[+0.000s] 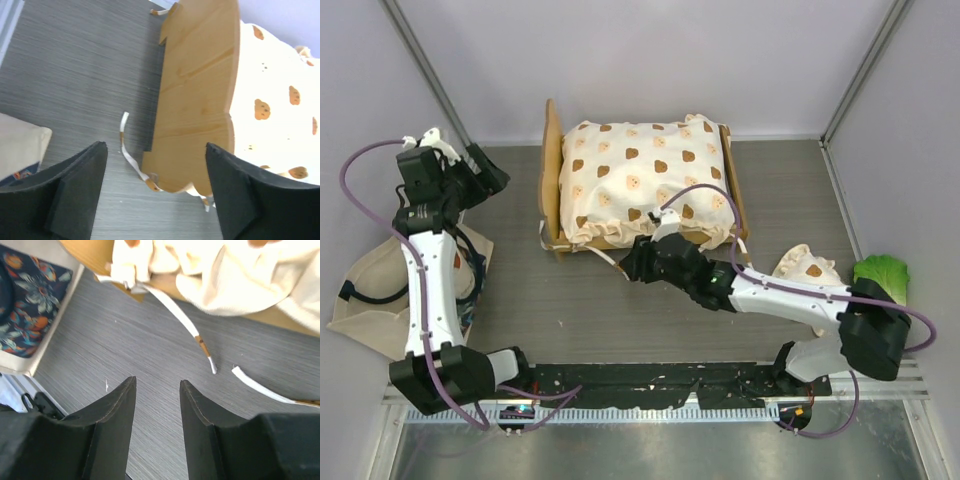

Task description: Set up the pet bed

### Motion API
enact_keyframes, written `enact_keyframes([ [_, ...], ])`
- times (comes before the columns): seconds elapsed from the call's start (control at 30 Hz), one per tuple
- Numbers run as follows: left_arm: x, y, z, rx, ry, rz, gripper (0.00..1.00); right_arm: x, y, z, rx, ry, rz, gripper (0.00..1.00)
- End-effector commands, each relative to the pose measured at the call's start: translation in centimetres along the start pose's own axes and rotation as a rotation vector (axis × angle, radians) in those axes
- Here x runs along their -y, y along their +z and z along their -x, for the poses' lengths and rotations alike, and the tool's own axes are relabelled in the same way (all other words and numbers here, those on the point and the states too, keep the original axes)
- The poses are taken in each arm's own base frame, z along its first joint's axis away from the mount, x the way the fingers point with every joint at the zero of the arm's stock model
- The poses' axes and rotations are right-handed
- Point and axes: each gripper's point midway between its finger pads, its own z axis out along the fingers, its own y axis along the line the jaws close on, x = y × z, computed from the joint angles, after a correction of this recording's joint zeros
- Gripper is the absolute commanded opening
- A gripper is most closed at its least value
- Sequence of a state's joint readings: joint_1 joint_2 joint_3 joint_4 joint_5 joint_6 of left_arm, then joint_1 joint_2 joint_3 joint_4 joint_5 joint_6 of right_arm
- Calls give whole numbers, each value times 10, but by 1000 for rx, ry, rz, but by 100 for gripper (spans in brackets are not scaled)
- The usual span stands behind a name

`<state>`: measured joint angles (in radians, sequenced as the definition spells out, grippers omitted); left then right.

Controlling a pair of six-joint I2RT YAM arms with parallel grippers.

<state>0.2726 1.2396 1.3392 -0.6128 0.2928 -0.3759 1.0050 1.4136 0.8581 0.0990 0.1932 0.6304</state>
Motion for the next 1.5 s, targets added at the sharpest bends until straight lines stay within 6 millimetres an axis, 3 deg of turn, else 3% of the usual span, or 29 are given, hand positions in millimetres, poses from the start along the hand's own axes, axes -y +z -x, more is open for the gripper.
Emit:
enact_keyframes([
  [0.0,35,-30,7,27,23,-107,99,13,-24,44,144,-9,-94,51],
  [0.07,57,-45,5,47,53,-149,100,14,-29,75,194,7,-109,52],
  [0.13,77,-52,-7,40,83,-189,100,18,-26,84,169,2,-124,52],
  [0.17,81,-61,-8,64,91,-189,100,14,-26,107,201,-1,-115,52],
  [0.27,90,-73,-23,67,111,-210,100,2,-17,138,235,-59,-112,55],
  [0.33,96,-75,-39,40,117,-233,100,1,-6,150,237,-79,-130,63],
  [0.37,100,-81,-44,40,121,-252,100,-4,6,166,247,-94,-137,63],
  [0.43,97,-79,-54,20,112,-251,100,12,16,181,229,-94,-223,63],
  [0.47,98,-81,-58,13,110,-260,99,4,16,211,281,-81,-227,64],
  [0.5,97,-84,-64,2,107,-272,100,15,35,207,255,-100,-272,64],
  [0.53,99,-86,-68,-6,92,-287,100,27,42,216,268,-95,-305,65],
  [0.57,101,-87,-71,-10,85,-299,100,21,44,236,307,-88,-299,66],
  [0.6,101,-89,-77,-14,80,-310,100,36,64,227,271,-96,-339,66],
  [0.67,100,-90,-81,-17,72,-317,100,49,68,245,307,-98,-395,66],
  [0.77,98,-96,-81,3,87,-314,100,90,98,226,250,-112,-466,69],
  [0.83,96,-99,-79,17,103,-312,100,120,120,184,121,-82,-506,69],
  [0.9,94,-98,-80,16,115,-305,100,136,133,135,-13,-70,-491,69],
  [0.93,95,-98,-80,18,117,-308,100,155,140,99,-89,-64,-524,70],
  [1.0,97,-94,-83,12,114,-323,100,160,146,79,-114,-43,-511,69],
  [1.07,101,-91,-87,-13,112,-352,100,159,148,77,-132,-54,-484,69],
  [1.13,105,-91,-83,-10,108,-364,100,150,143,91,-110,-69,-469,69],
  [1.27,119,-96,-65,30,145,-398,100,108,119,152,27,-111,-352,71],
  [1.3,128,-97,-56,53,158,-419,100,91,101,178,91,-117,-315,71],
  [1.33,133,-97,-51,65,169,-427,100,82,92,191,125,-120,-297,71],
  [1.4,151,-94,-43,76,196,-458,100,73,71,211,199,-123,-284,73],
  [1.47,162,-90,-37,97,237,-450,100,75,37,232,283,-112,-329,73],
])
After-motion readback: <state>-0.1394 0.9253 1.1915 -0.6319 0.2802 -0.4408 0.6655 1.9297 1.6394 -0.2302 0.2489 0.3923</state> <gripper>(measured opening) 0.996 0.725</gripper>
